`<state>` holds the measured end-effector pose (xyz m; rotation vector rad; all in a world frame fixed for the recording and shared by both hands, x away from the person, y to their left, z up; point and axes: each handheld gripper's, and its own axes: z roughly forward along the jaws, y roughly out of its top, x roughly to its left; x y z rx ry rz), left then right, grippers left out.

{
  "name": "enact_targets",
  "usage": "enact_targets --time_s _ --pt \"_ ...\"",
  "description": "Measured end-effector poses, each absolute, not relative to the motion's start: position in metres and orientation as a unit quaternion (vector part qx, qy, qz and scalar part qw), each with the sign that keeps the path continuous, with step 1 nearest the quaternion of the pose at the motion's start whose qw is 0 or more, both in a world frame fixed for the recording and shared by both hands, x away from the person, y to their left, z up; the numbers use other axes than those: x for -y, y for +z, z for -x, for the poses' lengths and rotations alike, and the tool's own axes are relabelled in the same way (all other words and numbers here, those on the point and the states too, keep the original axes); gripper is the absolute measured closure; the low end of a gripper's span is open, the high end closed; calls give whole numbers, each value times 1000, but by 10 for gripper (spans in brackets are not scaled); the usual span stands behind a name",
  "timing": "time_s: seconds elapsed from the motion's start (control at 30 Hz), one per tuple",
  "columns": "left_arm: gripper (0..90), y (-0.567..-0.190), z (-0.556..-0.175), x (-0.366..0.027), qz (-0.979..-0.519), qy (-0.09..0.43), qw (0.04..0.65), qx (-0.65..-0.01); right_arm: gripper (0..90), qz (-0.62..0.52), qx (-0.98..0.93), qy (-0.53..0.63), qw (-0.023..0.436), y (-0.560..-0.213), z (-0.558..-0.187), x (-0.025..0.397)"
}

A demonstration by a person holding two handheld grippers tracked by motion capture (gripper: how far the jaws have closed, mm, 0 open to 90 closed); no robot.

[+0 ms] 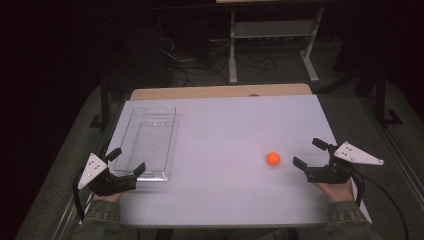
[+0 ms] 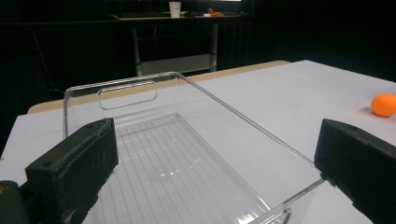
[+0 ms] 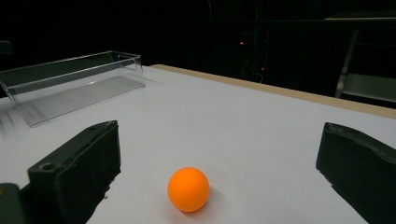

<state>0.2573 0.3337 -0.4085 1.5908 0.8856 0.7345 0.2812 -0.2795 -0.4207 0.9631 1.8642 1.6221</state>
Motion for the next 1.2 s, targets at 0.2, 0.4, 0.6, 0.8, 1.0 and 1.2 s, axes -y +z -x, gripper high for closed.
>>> enact_targets --time_s 0.2,0.4,0.6,0.8,1.0,1.2 --pt "0 -409 -256 -332 -672 307 559 -377 0 -351 -682 595 240 -421 -281 279" --pt "0 -407 -256 -330 -671 311 558 -375 0 -352 -682 594 240 -422 -281 279" --pt "0 -405 -256 -330 -669 312 559 -378 0 -352 -683 593 240 -422 -281 278" --pt "0 -407 -260 -326 -679 307 550 -377 0 -353 -684 590 242 -422 -281 277" --pt "0 -398 -262 -316 -692 304 546 -362 0 -356 -682 591 243 -422 -280 278" --pt "0 -388 -262 -304 -709 307 537 -339 0 -355 -682 591 242 -422 -281 278"
